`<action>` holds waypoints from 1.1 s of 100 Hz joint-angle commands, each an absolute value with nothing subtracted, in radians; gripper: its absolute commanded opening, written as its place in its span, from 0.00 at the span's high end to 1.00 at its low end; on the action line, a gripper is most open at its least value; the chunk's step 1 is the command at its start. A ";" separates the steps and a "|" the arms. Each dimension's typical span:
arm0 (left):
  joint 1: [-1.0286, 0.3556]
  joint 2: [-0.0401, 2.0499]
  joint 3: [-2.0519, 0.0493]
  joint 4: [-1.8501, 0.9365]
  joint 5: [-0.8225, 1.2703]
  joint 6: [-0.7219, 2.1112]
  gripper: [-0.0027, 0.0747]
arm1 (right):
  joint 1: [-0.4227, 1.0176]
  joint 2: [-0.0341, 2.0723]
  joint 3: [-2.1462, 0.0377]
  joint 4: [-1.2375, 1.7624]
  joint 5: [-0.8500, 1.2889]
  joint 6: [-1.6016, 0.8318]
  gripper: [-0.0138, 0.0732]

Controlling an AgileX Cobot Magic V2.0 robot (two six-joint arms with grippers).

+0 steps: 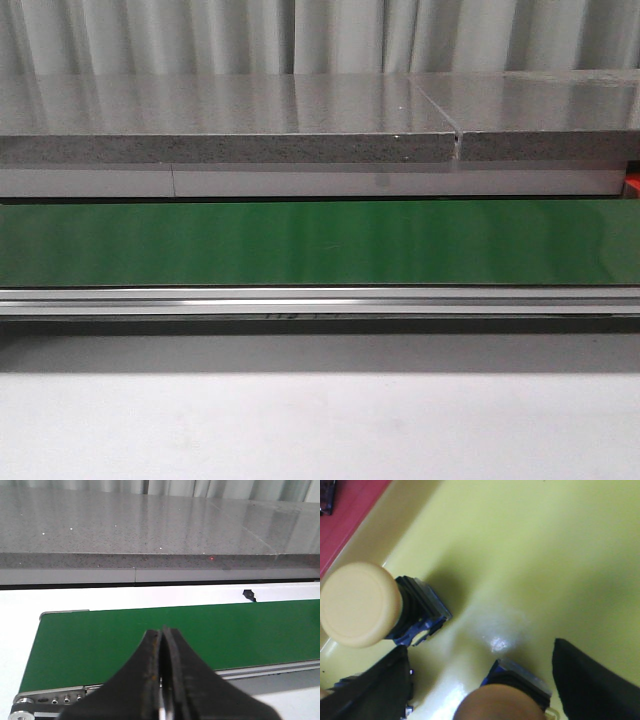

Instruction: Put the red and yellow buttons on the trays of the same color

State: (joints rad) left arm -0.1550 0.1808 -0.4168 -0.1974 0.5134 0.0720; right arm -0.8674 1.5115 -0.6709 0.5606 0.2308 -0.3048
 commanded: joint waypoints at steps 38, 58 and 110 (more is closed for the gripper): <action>-0.164 0.191 -0.442 -0.209 0.445 0.071 0.99 | -0.730 1.178 -0.732 0.596 0.220 -0.319 0.16; -0.164 0.191 -0.442 -0.209 0.445 0.071 0.99 | -0.542 1.065 -0.749 0.595 0.222 -0.375 0.16; -0.164 0.191 -0.442 -0.209 0.445 0.071 0.99 | -0.085 0.869 -0.747 0.595 0.289 -0.634 0.16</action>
State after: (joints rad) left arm -0.1550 0.1808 -0.4168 -0.1974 0.5134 0.0720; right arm -0.1321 0.9202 -0.7152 0.5821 0.3176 -0.5855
